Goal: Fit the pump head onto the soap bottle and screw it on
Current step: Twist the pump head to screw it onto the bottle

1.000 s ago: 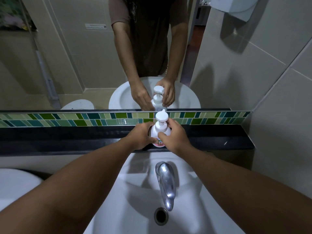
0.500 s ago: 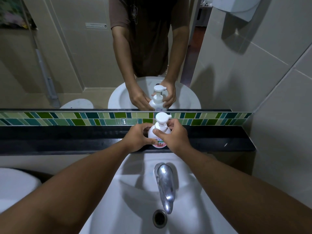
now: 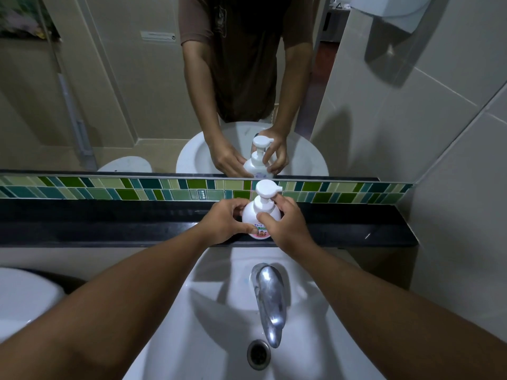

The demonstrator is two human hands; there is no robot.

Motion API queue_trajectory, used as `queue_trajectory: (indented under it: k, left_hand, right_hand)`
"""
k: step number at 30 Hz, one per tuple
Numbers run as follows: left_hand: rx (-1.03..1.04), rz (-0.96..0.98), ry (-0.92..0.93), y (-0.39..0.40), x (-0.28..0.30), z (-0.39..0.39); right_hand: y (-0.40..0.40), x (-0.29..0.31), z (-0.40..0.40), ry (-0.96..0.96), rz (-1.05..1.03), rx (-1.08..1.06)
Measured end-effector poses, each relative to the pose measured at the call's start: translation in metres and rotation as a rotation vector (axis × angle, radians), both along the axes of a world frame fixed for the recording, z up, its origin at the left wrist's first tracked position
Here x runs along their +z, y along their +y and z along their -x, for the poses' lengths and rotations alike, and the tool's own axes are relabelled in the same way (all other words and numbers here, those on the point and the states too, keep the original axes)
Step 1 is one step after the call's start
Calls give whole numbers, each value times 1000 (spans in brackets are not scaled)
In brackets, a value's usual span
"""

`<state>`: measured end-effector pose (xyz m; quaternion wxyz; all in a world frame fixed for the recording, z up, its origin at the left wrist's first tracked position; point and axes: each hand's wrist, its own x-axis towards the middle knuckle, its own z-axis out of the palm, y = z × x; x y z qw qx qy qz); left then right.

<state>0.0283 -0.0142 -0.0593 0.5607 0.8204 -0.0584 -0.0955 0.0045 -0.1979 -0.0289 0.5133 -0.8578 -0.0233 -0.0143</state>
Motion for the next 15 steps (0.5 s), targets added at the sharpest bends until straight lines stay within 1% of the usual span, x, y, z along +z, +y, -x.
queue_trajectory:
  k: [5, 8, 11, 15]
  left_hand:
    - [-1, -17, -25, 0, 1, 0]
    - [-13, -21, -28, 1, 1, 0]
    - [-23, -46, -41, 1, 2, 1]
    - [-8, -12, -26, 0, 2, 1]
  right_hand:
    - [2, -2, -3, -16, -42, -37]
    - [2, -1, -8, 13, -99, -78]
    - [0, 1, -9, 9, -111, -20]
    - [-10, -3, -11, 13, -136, 97]
